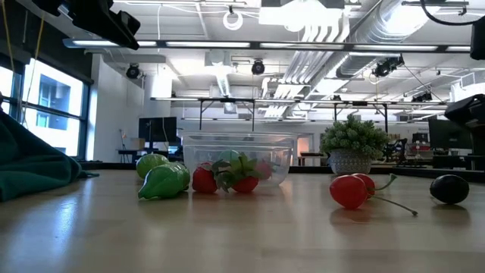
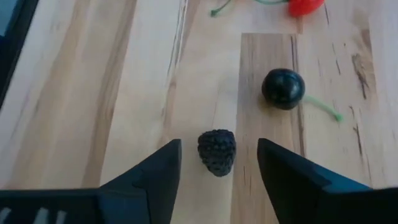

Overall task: Pick and placing Produce into tupperware
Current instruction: Put the blackberry into the transparent bin

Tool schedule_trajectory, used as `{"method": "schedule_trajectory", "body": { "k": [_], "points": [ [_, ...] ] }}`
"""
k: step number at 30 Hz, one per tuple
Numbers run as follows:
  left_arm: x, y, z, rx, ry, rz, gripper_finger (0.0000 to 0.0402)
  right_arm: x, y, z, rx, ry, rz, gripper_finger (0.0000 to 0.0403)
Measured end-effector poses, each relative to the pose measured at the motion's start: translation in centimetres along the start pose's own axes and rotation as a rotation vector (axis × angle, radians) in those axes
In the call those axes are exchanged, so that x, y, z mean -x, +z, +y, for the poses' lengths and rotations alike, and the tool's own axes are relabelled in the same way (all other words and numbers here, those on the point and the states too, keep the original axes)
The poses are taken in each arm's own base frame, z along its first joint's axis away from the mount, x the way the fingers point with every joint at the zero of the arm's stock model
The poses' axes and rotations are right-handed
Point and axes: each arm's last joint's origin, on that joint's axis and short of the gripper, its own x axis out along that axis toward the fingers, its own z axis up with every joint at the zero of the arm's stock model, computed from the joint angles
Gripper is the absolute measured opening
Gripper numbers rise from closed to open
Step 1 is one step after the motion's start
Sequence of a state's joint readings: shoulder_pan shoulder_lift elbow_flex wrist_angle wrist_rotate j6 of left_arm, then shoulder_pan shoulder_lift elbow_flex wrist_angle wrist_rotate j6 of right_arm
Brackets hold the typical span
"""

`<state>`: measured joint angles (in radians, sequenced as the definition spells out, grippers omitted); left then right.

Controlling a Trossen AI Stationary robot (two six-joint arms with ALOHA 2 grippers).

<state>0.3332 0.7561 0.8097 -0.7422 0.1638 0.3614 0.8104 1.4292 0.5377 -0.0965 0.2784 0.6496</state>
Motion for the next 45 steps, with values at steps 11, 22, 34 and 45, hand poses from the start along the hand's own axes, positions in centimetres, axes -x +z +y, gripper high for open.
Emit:
{"method": "schedule_trajectory", "body": {
  "k": [11,22,34,45],
  "points": [
    [0.0,0.0,0.0,0.000,0.000,0.000,0.0106,-1.4,-0.6,0.0,0.009,-0.028,0.028,0.0204],
    [0.0,0.0,0.0,0.000,0.000,0.000,0.0106,-1.7,-0.7,0.0,0.015,-0.038,0.028,0.0173],
    [0.0,0.0,0.0,0.000,0.000,0.000,0.0106,-1.7,-0.7,0.0,0.008,-0.042,0.027,0.0133],
    [0.0,0.0,0.0,0.000,0.000,0.000,0.0106,-1.7,-0.4,0.1,0.000,-0.041,-0.007,0.0106]
  ]
}}
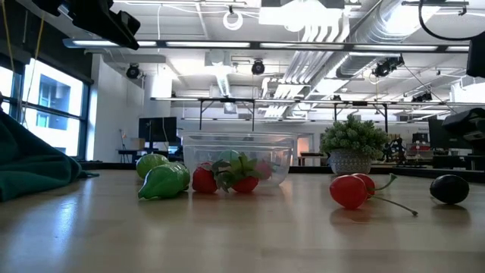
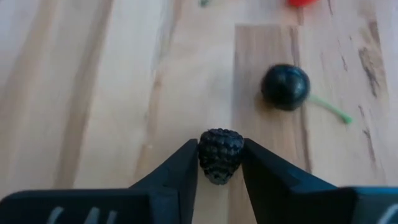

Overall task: Pick and placing Produce into tupperware
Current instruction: Put the blackberry into the transparent bin

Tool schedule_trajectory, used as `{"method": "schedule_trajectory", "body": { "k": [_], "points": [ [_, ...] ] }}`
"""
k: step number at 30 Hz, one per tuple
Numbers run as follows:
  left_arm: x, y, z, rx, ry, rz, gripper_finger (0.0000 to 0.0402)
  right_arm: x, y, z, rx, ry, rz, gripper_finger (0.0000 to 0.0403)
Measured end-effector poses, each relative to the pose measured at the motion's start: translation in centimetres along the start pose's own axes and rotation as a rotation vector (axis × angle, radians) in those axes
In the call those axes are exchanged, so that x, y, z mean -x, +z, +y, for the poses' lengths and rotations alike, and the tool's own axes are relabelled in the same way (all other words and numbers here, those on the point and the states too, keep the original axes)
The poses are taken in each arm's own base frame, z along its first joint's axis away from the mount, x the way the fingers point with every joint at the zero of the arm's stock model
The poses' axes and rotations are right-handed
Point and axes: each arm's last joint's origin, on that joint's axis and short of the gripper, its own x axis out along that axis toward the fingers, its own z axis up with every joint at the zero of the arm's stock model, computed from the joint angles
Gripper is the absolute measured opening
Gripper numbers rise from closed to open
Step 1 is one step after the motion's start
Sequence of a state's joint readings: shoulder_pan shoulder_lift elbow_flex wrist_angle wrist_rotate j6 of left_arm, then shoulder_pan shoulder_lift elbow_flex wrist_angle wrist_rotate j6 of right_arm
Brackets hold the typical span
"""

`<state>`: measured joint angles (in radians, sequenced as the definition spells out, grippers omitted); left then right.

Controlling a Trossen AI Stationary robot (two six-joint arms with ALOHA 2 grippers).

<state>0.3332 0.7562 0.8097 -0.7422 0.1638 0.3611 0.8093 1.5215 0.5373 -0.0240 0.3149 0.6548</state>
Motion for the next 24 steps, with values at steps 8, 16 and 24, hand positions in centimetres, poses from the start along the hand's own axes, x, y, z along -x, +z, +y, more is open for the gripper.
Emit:
{"method": "schedule_trajectory", "body": {
  "k": [8,16,24],
  "points": [
    [0.0,0.0,0.0,0.000,0.000,0.000,0.0106,0.0,0.8,0.3,-0.030,0.006,-0.090,0.0088],
    [0.0,0.0,0.0,0.000,0.000,0.000,0.0106,1.3,4.2,0.2,-0.087,0.001,-0.244,0.0085],
    [0.0,0.0,0.0,0.000,0.000,0.000,0.0106,4.7,13.1,-2.6,-0.128,-0.139,-0.388,0.0085]
  ]
}}
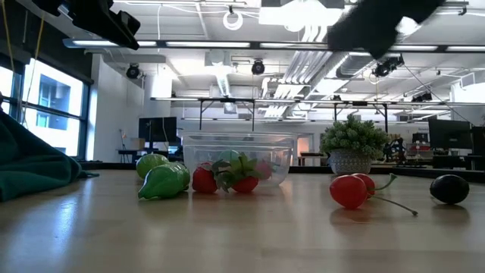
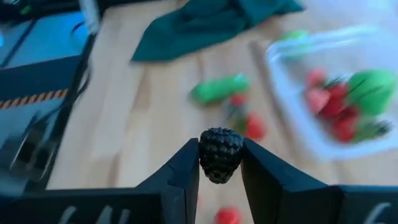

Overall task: Pick and placing Produce into tupperware
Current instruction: Put the blackberry into the transparent bin

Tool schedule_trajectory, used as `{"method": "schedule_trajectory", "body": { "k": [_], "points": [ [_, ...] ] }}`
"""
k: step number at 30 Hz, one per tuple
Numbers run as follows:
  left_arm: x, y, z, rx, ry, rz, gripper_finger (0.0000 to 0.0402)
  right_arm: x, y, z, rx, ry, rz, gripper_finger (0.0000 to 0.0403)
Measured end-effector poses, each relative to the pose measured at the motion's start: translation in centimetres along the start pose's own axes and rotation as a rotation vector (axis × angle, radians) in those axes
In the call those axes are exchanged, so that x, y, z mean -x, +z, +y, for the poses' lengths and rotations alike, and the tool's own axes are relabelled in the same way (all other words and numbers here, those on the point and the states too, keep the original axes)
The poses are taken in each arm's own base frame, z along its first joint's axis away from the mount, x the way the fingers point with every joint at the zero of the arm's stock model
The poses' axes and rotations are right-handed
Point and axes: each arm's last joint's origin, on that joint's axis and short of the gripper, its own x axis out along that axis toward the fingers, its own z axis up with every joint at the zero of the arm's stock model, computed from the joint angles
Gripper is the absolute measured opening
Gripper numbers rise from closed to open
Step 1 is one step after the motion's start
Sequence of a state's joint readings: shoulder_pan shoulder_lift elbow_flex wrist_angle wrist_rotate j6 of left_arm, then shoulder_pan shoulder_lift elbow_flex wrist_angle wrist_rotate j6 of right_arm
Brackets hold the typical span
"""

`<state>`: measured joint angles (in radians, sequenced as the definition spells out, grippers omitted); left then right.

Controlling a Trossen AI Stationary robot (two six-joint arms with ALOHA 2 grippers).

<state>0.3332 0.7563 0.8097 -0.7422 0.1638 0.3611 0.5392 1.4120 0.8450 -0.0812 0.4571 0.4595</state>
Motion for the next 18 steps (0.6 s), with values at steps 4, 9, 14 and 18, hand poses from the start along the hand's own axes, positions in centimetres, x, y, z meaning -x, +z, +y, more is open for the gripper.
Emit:
{"method": "schedule_trajectory", "body": {
  "k": [4,9,14,18],
  "points": [
    [0.0,0.0,0.0,0.000,0.000,0.000,0.0106,-0.5,5.0,-2.6,-0.003,-0.028,-0.003,0.0085],
    [0.0,0.0,0.0,0.000,0.000,0.000,0.0106,-1.4,8.8,-6.6,0.008,-0.025,0.060,0.0085],
    [0.0,0.0,0.0,0.000,0.000,0.000,0.0106,-5.3,8.7,-9.3,-0.009,0.004,0.200,0.0084],
    [0.0,0.0,0.0,0.000,0.000,0.000,0.0106,-8.9,7.5,-10.6,-0.042,0.021,0.312,0.0084]
  ]
}}
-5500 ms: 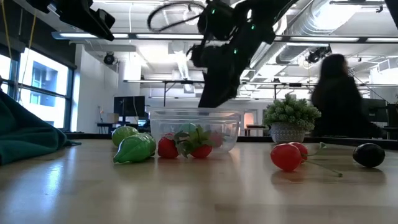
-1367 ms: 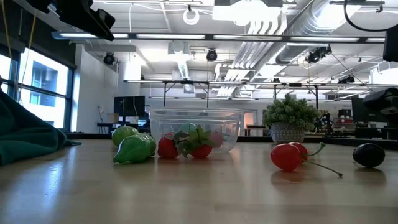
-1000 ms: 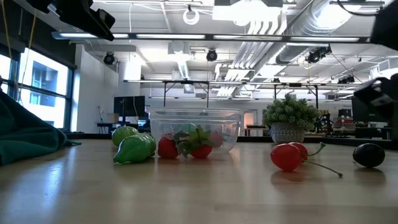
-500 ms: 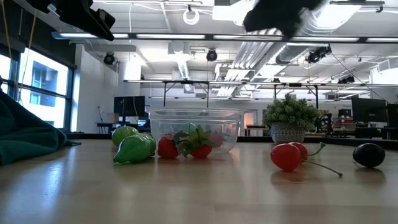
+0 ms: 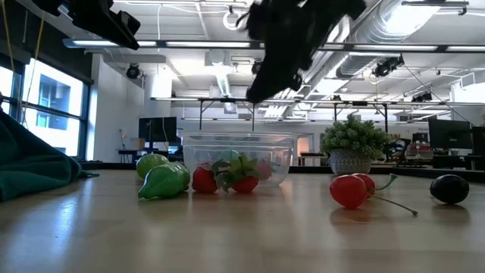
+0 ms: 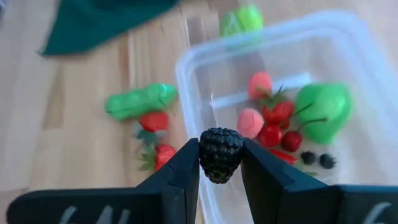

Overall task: Pick and placing Produce into tupperware
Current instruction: Put the blackberry into the transparent bin

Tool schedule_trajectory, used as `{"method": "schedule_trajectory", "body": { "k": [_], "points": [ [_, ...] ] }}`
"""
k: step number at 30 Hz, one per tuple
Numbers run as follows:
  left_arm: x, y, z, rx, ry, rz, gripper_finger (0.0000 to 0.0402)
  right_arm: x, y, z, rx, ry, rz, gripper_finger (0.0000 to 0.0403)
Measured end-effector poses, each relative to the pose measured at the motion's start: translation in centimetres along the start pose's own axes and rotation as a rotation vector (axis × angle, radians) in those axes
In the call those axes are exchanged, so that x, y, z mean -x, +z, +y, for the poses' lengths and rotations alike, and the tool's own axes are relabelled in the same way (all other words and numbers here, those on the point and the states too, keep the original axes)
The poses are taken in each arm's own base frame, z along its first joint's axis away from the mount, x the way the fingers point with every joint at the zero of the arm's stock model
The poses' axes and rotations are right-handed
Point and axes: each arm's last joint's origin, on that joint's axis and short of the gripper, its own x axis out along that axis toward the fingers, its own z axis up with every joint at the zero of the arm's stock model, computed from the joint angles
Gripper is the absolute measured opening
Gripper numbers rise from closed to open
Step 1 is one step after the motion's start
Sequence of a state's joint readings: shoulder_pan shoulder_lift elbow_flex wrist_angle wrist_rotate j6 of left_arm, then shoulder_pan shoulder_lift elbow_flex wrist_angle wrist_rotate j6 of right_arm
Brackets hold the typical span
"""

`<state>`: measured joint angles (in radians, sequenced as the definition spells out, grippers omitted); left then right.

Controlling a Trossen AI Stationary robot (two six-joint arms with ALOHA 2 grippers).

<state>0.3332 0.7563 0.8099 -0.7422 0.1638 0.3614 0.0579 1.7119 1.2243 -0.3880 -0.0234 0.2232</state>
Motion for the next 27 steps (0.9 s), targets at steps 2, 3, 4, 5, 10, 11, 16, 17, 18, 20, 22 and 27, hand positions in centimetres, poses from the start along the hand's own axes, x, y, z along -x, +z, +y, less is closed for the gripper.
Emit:
{"method": "schedule_trajectory", "body": {
  "k": [2,3,4,5,10,11,16,17,18,20,22,27],
  "points": [
    [0.0,0.0,0.0,0.000,0.000,0.000,0.0106,-1.5,0.1,-0.6,-0.014,-0.001,0.054,0.0084],
    [0.0,0.0,0.0,0.000,0.000,0.000,0.0106,-2.2,0.1,-0.8,-0.017,-0.008,0.079,0.0084],
    [0.0,0.0,0.0,0.000,0.000,0.000,0.0106,-2.7,0.2,-1.0,-0.018,-0.016,0.102,0.0084],
    [0.0,0.0,0.0,0.000,0.000,0.000,0.0106,-3.3,0.2,-1.2,-0.014,-0.025,0.134,0.0084],
    [0.0,0.0,0.0,0.000,0.000,-0.001,0.0106,-5.3,0.5,-2.0,-0.003,-0.054,0.242,0.0084],
    [0.0,0.0,0.0,0.000,0.000,-0.001,0.0106,-5.5,0.5,-2.2,-0.006,-0.058,0.256,0.0084],
    [0.0,0.0,0.0,0.000,0.000,0.000,0.0106,-6.3,0.5,-2.9,0.000,-0.057,0.286,0.0084],
    [0.0,0.0,0.0,0.000,0.000,0.000,0.0106,-6.3,0.5,-3.0,-0.004,-0.048,0.287,0.0084],
    [0.0,0.0,0.0,0.000,0.000,0.000,0.0106,-6.3,0.4,-3.1,-0.008,-0.038,0.290,0.0084],
    [0.0,0.0,0.0,0.000,0.000,0.000,0.0106,-6.3,0.2,-3.2,-0.014,-0.036,0.304,0.0084],
    [0.0,0.0,0.0,0.000,0.000,0.000,0.0106,-6.3,0.2,-3.1,-0.010,-0.035,0.306,0.0084],
    [0.0,0.0,0.0,0.000,0.000,0.000,0.0106,-6.6,0.0,-3.4,0.003,-0.036,0.324,0.0092]
  ]
}}
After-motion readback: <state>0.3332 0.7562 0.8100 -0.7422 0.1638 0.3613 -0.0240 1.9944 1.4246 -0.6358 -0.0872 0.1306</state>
